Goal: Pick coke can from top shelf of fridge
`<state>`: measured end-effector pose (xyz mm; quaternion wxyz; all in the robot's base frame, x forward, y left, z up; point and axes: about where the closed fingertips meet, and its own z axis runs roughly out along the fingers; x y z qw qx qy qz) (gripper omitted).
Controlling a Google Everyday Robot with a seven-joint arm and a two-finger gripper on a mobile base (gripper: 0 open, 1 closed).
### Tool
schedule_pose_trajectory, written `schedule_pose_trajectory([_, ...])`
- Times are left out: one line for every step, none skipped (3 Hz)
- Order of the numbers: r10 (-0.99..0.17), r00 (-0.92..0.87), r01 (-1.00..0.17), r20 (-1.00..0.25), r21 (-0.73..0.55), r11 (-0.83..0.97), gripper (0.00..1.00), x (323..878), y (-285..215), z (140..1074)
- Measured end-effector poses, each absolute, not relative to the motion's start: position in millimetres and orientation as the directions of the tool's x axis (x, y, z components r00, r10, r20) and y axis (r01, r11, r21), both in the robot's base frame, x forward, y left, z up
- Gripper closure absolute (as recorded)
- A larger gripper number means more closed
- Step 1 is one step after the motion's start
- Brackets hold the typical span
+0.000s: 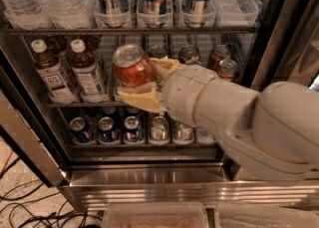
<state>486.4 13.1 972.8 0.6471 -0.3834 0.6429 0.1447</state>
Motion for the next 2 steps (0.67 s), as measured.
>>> schedule_pose_trajectory([-0.33, 0.127, -0.742, -0.935, -0.311, 0.595, 1.0, 472.1, -11.9, 973.5])
schedule_pose_trajectory([-0.33, 0.128, -0.775, -0.935, -0.302, 0.555, 1.0, 458.1, -15.5, 970.4])
